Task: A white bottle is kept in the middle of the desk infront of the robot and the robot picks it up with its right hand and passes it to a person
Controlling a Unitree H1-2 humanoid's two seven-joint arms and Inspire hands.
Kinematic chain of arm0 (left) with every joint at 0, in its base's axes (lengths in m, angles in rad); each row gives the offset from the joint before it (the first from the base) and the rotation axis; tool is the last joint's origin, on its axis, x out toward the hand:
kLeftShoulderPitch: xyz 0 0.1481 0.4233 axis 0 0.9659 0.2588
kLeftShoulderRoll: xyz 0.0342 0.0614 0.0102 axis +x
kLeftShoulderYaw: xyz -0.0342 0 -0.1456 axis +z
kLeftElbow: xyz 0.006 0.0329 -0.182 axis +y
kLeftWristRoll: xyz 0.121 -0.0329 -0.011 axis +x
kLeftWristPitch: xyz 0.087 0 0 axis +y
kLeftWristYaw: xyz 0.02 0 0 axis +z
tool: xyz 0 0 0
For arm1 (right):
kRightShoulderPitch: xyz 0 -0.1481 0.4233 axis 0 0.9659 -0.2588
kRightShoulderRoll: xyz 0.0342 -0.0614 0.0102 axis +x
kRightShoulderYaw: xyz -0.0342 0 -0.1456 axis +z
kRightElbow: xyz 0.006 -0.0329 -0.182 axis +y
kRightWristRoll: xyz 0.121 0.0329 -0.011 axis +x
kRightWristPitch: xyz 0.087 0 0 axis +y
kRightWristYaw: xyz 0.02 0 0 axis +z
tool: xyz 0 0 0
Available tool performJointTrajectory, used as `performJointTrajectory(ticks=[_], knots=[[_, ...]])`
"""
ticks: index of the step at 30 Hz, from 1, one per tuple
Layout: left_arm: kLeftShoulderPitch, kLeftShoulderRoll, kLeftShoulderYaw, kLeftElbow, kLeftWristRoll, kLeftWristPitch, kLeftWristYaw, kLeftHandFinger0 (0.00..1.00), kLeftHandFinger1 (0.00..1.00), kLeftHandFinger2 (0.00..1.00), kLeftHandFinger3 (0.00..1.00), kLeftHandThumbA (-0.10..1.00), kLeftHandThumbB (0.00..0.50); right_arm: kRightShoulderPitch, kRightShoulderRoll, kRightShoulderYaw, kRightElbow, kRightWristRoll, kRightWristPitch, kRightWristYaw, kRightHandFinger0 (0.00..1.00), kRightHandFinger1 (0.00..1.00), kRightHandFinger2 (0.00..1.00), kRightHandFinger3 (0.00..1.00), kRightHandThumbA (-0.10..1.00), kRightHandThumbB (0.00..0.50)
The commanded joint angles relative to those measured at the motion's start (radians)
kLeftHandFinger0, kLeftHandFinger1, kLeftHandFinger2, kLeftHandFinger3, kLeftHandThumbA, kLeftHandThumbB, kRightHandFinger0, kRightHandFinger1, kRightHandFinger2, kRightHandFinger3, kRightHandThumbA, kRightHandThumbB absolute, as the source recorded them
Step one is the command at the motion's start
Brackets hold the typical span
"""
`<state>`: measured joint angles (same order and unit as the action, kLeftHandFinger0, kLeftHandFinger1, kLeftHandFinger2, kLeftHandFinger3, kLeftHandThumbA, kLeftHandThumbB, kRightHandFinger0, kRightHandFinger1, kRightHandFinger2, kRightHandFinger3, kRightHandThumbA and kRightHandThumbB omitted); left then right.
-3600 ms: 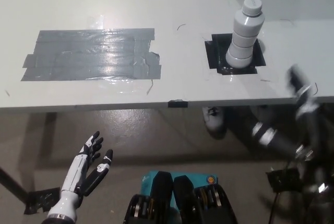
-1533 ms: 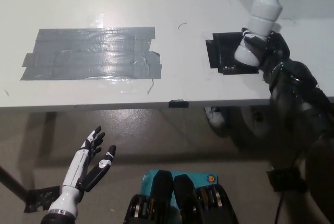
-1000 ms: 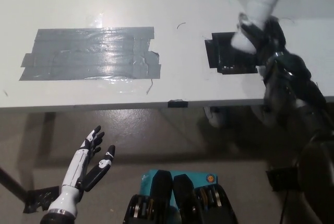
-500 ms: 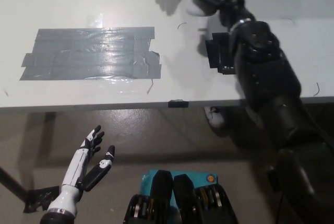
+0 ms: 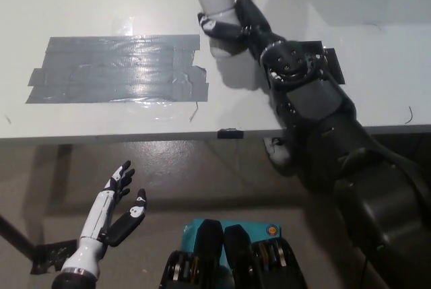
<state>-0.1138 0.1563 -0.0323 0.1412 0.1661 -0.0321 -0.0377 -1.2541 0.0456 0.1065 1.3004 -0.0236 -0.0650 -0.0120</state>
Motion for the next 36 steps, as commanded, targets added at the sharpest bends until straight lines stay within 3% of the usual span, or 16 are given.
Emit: performJointTrajectory(ticks=[1, 4, 11, 15, 21, 22, 23, 24, 25, 26, 27, 30, 36], knots=[[-0.018, 0.016, -0.001, -0.032, 0.004, 0.008, -0.007, 1.0, 1.0, 1.0, 1.0, 0.44, 0.063, -0.082, 0.014, 0.012, 0.009, -0.029, -0.026, -0.01, 0.08, 0.49, 0.85, 0.87, -0.1, 0.141], [-0.021, 0.018, -0.003, -0.03, 0.008, 0.003, -0.006, 1.0, 1.0, 1.0, 1.0, 0.38, 0.062, -0.078, 0.018, 0.009, 0.022, -0.028, -0.04, -0.004, 0.09, 0.47, 0.81, 0.81, -0.1, 0.138], [-0.024, 0.021, -0.004, -0.026, 0.003, 0.007, -0.008, 1.0, 1.0, 1.0, 1.0, 0.31, 0.06, -0.071, 0.019, -0.006, 0.016, -0.022, -0.038, 0.003, 0.14, 0.51, 0.85, 0.85, -0.1, 0.149], [-0.025, 0.022, -0.005, -0.024, 0.007, 0.006, -0.005, 1.0, 1.0, 1.0, 1.0, 0.28, 0.063, -0.063, 0.018, -0.012, 0.004, -0.02, -0.056, -0.004, 0.08, 0.47, 0.79, 0.81, -0.1, 0.157], [-0.012, 0.021, -0.006, -0.029, -0.001, 0.013, -0.009, 1.0, 1.0, 1.0, 1.0, 0.23, 0.065, -0.05, 0.018, -0.012, -0.009, -0.025, -0.053, -0.016, 0.09, 0.47, 0.79, 0.82, -0.1, 0.135], [-0.008, 0.02, -0.007, -0.029, 0.004, 0.01, -0.006, 1.0, 1.0, 1.0, 1.0, 0.22, 0.066, -0.045, 0.017, -0.014, -0.015, -0.022, -0.059, -0.012, 0.1, 0.44, 0.75, 0.81, -0.1, 0.144], [-0.006, 0.02, -0.007, -0.03, 0.004, 0.008, -0.004, 1.0, 1.0, 1.0, 1.0, 0.21, 0.065, -0.043, 0.016, -0.014, -0.017, -0.023, -0.072, -0.018, 0.14, 0.51, 0.85, 0.97, -0.09, 0.205], [-0.006, 0.019, -0.007, -0.03, 0.004, 0.008, -0.004, 1.0, 1.0, 1.0, 1.0, 0.21, 0.065, -0.043, 0.016, -0.015, -0.017, -0.024, -0.073, -0.019, 0.14, 0.51, 0.85, 0.97, -0.09, 0.205], [-0.006, 0.019, -0.007, -0.032, 0.004, 0.011, -0.004, 1.0, 1.0, 1.0, 1.0, 0.2, 0.064, -0.046, 0.016, -0.012, -0.016, -0.029, -0.072, -0.032, 0.22, 0.58, 0.95, 1.0, 0.2, 0.326], [-0.007, 0.019, -0.007, -0.032, 0.005, 0.014, -0.004, 1.0, 1.0, 1.0, 1.0, 0.2, 0.063, -0.046, 0.015, -0.014, -0.015, -0.027, -0.078, -0.031, 0.54, 0.94, 1.0, 1.0, 0.36, 0.412], [-0.006, 0.02, -0.007, -0.033, 0.008, 0.015, -0.003, 1.0, 1.0, 1.0, 1.0, 0.21, 0.056, -0.042, 0.013, -0.02, -0.022, -0.015, -0.096, 0.003, 1.0, 1.0, 1.0, 1.0, 0.51, 0.481], [-0.003, 0.021, -0.01, -0.034, 0.012, 0.014, -0.003, 1.0, 1.0, 1.0, 1.0, 0.24, 0.066, -0.023, -0.004, -0.025, -0.051, -0.001, -0.12, 0.076, 1.0, 1.0, 1.0, 1.0, 0.63, 0.5], [-0.002, 0.02, -0.012, -0.038, 0.011, 0.03, -0.006, 1.0, 1.0, 1.0, 1.0, 0.24, 0.061, 0.008, -0.027, -0.032, -0.106, -0.003, -0.123, 0.088, 1.0, 1.0, 1.0, 1.0, 0.67, 0.5]])
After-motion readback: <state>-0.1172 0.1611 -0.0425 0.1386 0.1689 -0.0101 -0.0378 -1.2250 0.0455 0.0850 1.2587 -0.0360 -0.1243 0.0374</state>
